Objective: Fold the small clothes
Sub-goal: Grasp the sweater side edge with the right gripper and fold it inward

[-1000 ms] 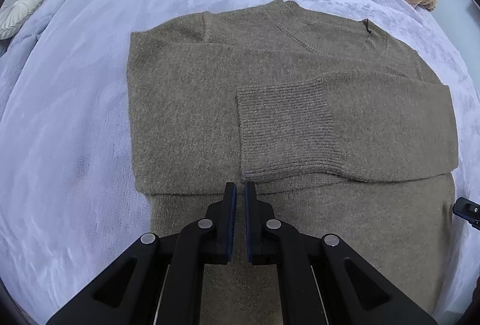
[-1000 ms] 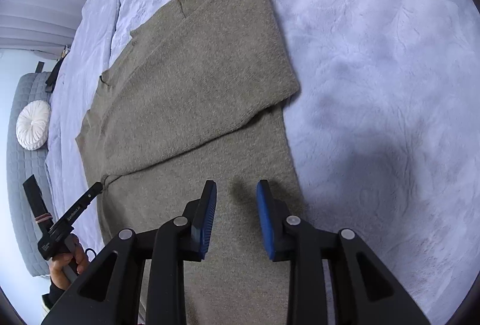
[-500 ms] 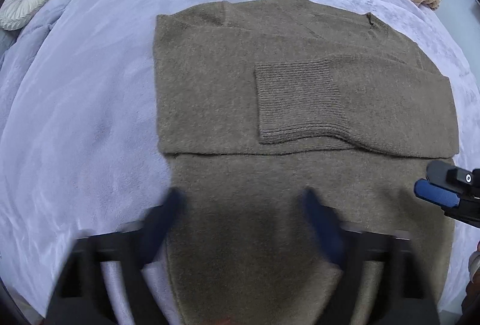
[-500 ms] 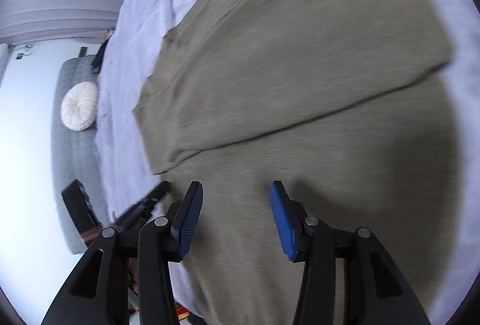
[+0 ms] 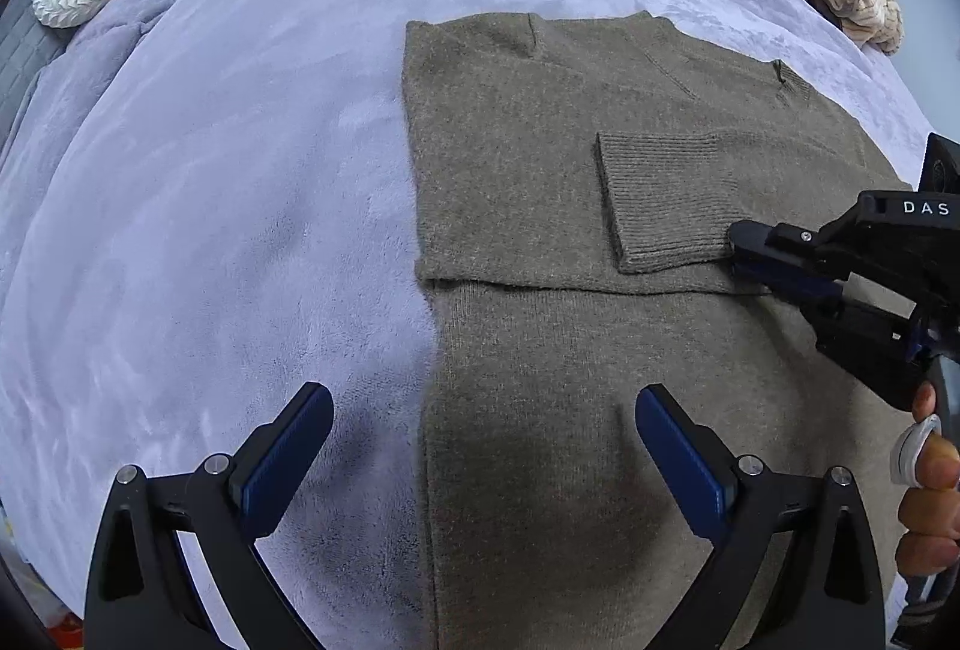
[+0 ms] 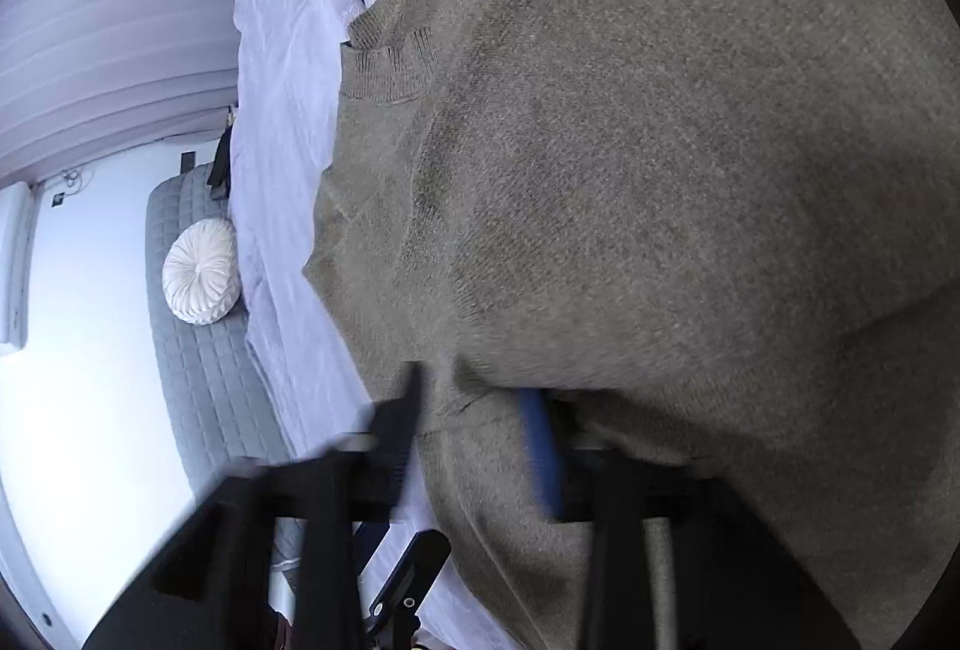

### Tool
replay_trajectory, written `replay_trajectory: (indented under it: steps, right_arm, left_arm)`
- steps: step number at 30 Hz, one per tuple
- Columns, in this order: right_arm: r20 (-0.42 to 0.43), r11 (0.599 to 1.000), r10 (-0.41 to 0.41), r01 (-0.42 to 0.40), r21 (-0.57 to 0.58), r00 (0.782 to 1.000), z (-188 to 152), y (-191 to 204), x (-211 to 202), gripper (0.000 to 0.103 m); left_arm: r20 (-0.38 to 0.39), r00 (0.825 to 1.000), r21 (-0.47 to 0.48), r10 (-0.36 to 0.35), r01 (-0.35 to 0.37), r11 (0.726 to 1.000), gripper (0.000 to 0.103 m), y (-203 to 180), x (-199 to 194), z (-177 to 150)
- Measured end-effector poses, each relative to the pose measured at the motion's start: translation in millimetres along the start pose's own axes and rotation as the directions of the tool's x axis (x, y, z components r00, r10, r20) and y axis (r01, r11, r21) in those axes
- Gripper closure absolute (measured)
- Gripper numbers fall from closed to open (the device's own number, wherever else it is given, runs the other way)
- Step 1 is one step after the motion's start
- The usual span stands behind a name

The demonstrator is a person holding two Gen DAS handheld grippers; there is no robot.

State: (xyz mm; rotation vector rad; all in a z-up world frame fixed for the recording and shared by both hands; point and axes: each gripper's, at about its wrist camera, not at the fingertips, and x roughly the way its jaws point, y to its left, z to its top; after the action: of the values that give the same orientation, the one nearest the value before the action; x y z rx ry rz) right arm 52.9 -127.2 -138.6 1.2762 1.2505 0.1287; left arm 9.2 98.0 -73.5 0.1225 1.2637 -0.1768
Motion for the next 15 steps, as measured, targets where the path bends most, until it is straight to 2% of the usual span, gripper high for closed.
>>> replay_trajectory:
  steps: [3, 6, 10, 15]
  right_arm:
    - [0.007, 0.999, 0.008, -0.007, -0.048, 1.000, -3.9, 8.4, -5.4, 0.095]
    - [-0.024, 0.995, -0.070, 0.068, -0.073, 0.997, -7.3, 2.6, 4.9, 0.095]
    - [-0.035, 0.997, -0.065, 0.064, -0.046, 0.997, -6.2, -5.1, 8.0, 0.095]
    - [-0.108, 0.982, -0.157, 0.143, -0.123, 0.982, -11.6, 6.7, 7.6, 0.091]
  left_arm:
    - [0.019, 1.000, 0.004, -0.004, 0.004, 1.000, 0.002, 4.6, -5.4, -5.8]
    - [0.003, 1.000, -0.001, -0.002, 0.002, 1.000, 0.002, 4.7, -0.1, -5.8]
    - [-0.022, 1.000, -0.011, -0.007, 0.007, 1.000, 0.002, 4.6, 3.0, -8.4]
    - [-0.037, 0.999, -0.004, 0.001, -0.001, 1.000, 0.002, 0.5, 1.5, -10.0]
